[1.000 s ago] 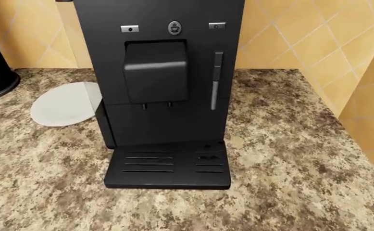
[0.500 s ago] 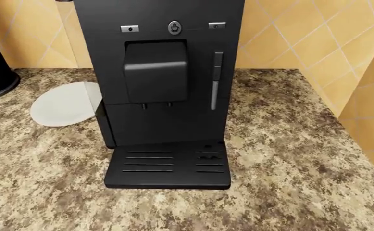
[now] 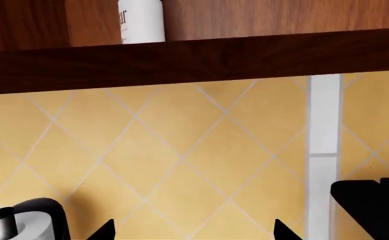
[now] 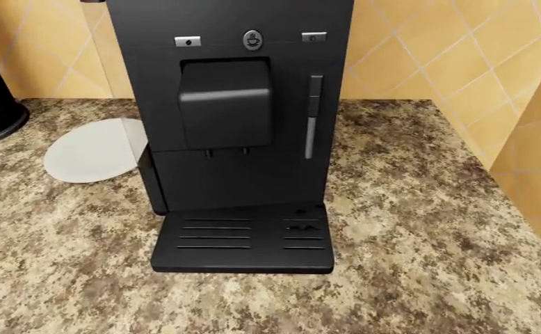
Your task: Pick the cans from the counter and place them in their designated side in the cabinet.
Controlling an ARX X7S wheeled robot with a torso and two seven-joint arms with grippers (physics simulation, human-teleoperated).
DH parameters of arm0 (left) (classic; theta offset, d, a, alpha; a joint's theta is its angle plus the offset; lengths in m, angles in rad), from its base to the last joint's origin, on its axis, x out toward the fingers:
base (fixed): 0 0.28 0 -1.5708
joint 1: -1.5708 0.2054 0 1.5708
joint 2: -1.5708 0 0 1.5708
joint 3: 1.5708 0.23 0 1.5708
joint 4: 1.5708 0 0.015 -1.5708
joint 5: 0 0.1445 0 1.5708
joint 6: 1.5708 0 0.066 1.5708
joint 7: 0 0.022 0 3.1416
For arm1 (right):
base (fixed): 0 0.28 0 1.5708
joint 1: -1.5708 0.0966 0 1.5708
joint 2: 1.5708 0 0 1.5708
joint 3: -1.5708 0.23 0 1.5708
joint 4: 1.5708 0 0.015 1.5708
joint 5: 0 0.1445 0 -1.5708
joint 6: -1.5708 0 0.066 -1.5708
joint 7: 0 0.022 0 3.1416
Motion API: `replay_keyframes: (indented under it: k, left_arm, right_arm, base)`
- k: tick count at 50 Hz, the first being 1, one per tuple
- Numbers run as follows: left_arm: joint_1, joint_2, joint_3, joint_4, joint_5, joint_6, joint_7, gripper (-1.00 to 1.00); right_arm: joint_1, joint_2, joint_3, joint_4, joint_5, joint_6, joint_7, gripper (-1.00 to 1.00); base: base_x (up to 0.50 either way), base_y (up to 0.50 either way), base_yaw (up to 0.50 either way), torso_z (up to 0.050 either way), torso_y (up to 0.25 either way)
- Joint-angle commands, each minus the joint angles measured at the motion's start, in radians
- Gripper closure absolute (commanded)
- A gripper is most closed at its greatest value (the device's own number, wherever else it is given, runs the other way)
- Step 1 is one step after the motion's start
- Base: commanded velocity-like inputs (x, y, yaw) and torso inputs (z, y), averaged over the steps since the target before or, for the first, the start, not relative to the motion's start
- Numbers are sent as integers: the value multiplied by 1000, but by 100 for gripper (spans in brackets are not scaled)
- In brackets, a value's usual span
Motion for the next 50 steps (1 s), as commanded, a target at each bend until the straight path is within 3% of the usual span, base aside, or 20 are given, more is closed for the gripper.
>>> replay_keyframes:
  k: [1,11,50]
  left_arm:
    - [0,1,-1,-6,2,9,-1,-100]
    - [-1,-2,-2,4,-1,3,-1,-100]
    - [5,2,-6,4,-8,2,0,-100]
  right_arm:
    - [1,0,0,-1,0,-1,-1,-100]
    - [1,0,0,-1,0,-1,-1,-100]
    - [1,0,0,-1,0,-1,-1,-100]
  base:
    - [0,0,0,0,0]
    - [-17,0,0,0,0]
    - [-306,-2,0,0,0]
